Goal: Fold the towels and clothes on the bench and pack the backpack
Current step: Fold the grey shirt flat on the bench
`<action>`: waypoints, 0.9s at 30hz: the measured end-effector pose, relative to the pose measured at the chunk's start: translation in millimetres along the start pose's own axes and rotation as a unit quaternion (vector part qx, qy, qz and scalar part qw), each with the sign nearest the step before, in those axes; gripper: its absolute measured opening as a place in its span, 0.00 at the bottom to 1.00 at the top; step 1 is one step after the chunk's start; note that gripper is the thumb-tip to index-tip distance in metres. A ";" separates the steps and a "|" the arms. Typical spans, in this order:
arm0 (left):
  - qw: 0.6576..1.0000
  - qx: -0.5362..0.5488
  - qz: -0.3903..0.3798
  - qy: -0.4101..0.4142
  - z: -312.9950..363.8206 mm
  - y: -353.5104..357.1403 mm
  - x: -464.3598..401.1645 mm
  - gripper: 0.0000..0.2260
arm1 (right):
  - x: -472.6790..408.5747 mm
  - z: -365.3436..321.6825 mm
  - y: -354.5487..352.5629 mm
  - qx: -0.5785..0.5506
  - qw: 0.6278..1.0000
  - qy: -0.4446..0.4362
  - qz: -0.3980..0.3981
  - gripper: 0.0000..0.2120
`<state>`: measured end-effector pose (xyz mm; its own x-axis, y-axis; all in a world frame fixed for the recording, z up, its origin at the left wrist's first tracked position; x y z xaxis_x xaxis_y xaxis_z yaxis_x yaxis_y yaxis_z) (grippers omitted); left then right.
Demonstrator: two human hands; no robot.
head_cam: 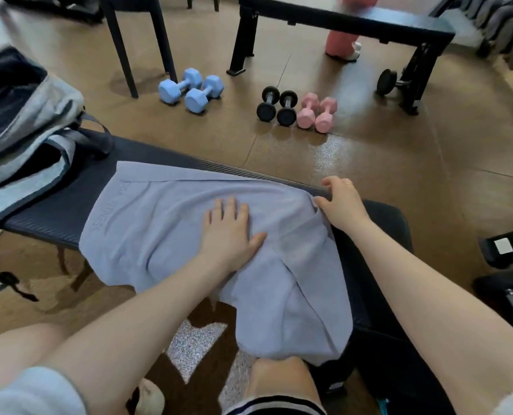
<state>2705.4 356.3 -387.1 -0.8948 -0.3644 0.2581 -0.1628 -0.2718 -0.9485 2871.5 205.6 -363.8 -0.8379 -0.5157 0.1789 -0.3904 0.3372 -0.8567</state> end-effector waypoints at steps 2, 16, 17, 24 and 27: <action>0.995 0.021 0.024 0.097 12.6 0.4 0.0 0.27 | 22.7 -9.9 3.2 -0.011 0.992 -0.119 0.033 0.12; 0.983 -0.085 -0.023 0.159 27.1 17.5 2.3 0.44 | 89.7 4.7 28.2 0.144 0.980 -0.137 0.011 0.07; 0.981 -0.092 -0.019 0.169 32.7 15.7 3.9 0.44 | 91.6 11.4 18.6 0.084 0.990 -0.107 0.042 0.06; 0.970 -0.097 -0.058 0.215 60.8 20.5 3.5 0.45 | 94.3 88.4 -41.1 -0.171 0.965 0.151 0.131 0.22; 0.970 -0.053 -0.068 0.226 56.8 17.9 4.3 0.43 | 88.4 83.6 -37.2 -0.013 0.975 0.177 0.134 0.24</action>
<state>2722.2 299.3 -392.6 -0.9493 0.1028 0.2972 -0.3119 -0.1874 -0.9315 2843.9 81.7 -356.5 -0.9885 -0.1032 0.1104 -0.1452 0.4450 -0.8837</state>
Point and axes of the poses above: each hand's wrist, its own x-axis away from the middle knuckle, its own y-axis out of the palm, z = x × y, the point moved 2 cm from there along -x, towards the middle knuckle, and after that the axes turned 8 degrees about -z, right-handed, at the moved point
